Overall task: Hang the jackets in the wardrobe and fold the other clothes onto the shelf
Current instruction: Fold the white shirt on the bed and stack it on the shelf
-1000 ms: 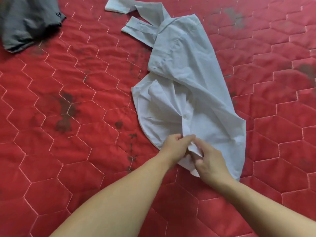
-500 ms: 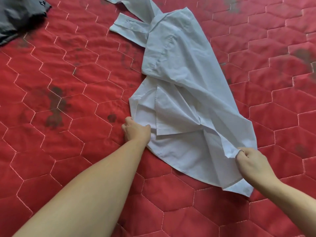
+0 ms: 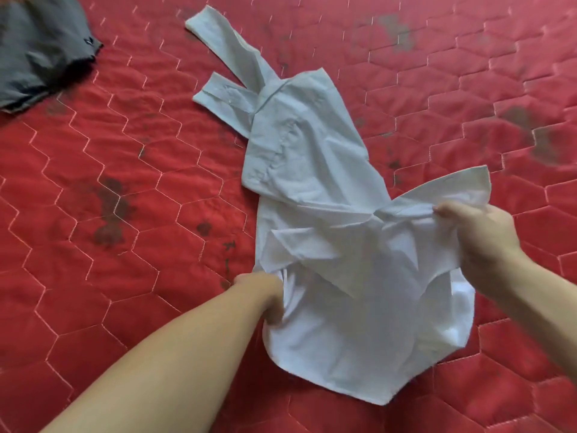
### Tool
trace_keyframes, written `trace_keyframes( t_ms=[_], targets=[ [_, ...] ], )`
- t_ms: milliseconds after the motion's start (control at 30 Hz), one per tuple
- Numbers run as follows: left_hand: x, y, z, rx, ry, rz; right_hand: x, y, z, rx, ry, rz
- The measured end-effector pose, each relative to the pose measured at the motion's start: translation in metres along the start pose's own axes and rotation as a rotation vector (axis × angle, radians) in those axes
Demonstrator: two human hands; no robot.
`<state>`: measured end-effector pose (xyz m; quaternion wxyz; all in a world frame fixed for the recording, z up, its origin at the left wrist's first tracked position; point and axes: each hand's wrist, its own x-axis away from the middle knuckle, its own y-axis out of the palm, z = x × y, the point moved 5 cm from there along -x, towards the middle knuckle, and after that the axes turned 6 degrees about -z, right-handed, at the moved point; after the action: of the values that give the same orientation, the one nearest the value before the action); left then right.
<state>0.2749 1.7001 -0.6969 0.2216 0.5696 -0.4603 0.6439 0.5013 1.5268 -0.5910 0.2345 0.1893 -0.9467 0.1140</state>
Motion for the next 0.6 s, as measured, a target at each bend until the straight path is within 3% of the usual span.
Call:
trace_keyframes(
  t_ms=[67,167,267,400,500,600],
  targets=[
    [0.014,-0.018,0.001,0.168,-0.052,0.324,0.003,-0.004,-0.013,0.024,0.013,-0.081],
    [0.033,-0.048,0.019,0.310,0.058,0.749,0.024,-0.001,-0.026,0.024,0.090,-0.360],
    [0.033,-0.064,0.042,0.442,0.117,0.804,0.042,-0.007,-0.030,-0.024,0.169,-0.634],
    [0.035,-0.061,0.050,0.647,0.074,0.813,0.052,-0.035,-0.033,-0.010,0.190,-0.779],
    [0.057,-0.060,0.045,0.856,0.175,0.798,0.049,-0.064,-0.034,0.179,0.148,-0.702],
    [0.096,-0.077,0.032,1.036,0.217,0.819,0.048,-0.092,-0.032,0.584,0.060,-0.574]
  ],
)
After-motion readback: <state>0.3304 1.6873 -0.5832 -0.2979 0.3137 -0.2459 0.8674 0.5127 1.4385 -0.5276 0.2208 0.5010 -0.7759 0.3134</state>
